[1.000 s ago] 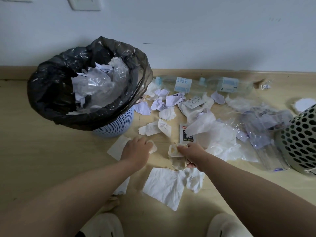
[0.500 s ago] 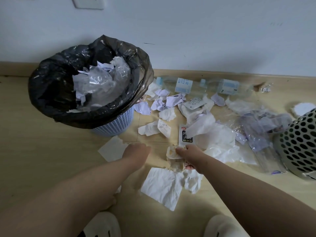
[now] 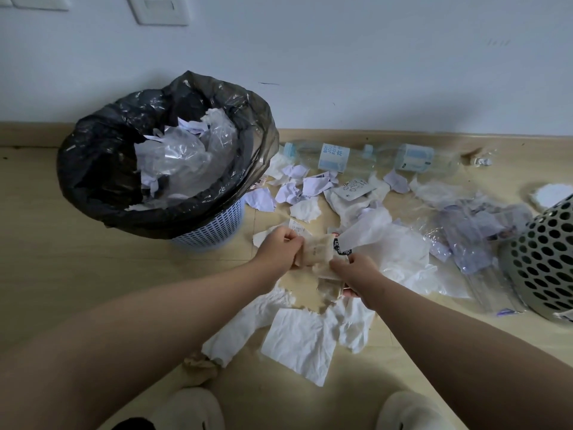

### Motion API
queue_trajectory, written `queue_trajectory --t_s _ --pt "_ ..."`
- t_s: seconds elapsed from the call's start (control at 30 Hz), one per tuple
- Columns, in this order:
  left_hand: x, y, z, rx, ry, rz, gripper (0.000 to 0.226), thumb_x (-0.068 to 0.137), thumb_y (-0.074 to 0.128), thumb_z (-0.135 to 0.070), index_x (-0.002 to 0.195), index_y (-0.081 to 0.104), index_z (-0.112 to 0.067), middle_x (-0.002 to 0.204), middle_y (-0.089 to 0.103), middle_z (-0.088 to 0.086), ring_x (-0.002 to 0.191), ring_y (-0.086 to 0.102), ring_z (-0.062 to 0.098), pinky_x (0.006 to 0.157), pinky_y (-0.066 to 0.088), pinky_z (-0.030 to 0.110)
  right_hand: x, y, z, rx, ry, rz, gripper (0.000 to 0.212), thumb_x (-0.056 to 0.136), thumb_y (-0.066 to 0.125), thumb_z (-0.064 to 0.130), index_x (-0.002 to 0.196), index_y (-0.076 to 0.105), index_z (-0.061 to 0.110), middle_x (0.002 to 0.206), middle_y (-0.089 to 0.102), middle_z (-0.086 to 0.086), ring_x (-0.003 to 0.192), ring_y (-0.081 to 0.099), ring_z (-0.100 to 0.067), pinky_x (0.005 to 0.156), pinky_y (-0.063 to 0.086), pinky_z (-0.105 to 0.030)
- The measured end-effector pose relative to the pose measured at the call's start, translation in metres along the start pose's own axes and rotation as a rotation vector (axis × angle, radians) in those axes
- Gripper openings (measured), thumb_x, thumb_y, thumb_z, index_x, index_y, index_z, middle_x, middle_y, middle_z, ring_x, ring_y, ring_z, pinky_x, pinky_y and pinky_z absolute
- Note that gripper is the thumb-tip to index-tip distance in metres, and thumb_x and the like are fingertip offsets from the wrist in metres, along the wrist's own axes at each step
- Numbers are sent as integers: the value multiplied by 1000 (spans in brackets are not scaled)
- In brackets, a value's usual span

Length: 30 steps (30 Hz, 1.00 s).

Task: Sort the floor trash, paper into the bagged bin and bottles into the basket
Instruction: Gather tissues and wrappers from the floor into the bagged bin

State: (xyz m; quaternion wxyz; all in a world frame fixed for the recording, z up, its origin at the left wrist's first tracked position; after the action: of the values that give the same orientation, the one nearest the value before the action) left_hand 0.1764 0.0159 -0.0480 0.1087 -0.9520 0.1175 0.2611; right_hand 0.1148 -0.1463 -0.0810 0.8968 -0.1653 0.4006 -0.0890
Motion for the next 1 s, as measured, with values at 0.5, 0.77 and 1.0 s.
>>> queue_trajectory --t_s 0.5,0.77,1.0 --pt "2 -11 44 -72 -294 -12 17 94 53 -24 80 46 -17 85 56 3 74 54 15 60 46 25 -11 45 20 378 56 256 26 94 47 38 104 60 17 90 64 -3 77 60 -18 61 46 -28" --pt "4 -3 20 -153 -216 61 36 86 65 -12 112 44 -25 107 55 7 86 55 17 60 45 25 -12 33 39 460 -118 236 23 88 56 1 107 57 14 88 65 -6 71 65 -17 48 52 -22" --pt "3 -6 -39 -213 -76 57 9 87 63 -9 89 59 -17 94 63 5 79 60 13 60 53 21 -15 11 85 684 -223 171 14 86 60 1 96 59 10 85 66 -9 67 66 -17 50 54 -25"
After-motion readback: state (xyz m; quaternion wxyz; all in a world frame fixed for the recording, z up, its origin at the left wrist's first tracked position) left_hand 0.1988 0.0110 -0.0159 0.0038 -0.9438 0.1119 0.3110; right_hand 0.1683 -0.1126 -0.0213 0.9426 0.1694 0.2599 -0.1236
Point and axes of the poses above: each hand's wrist, its own x-axis towards the middle knuckle, its own y-axis out of the palm, z = x × y, the point moved 10 cm from there along x, towards the middle knuckle
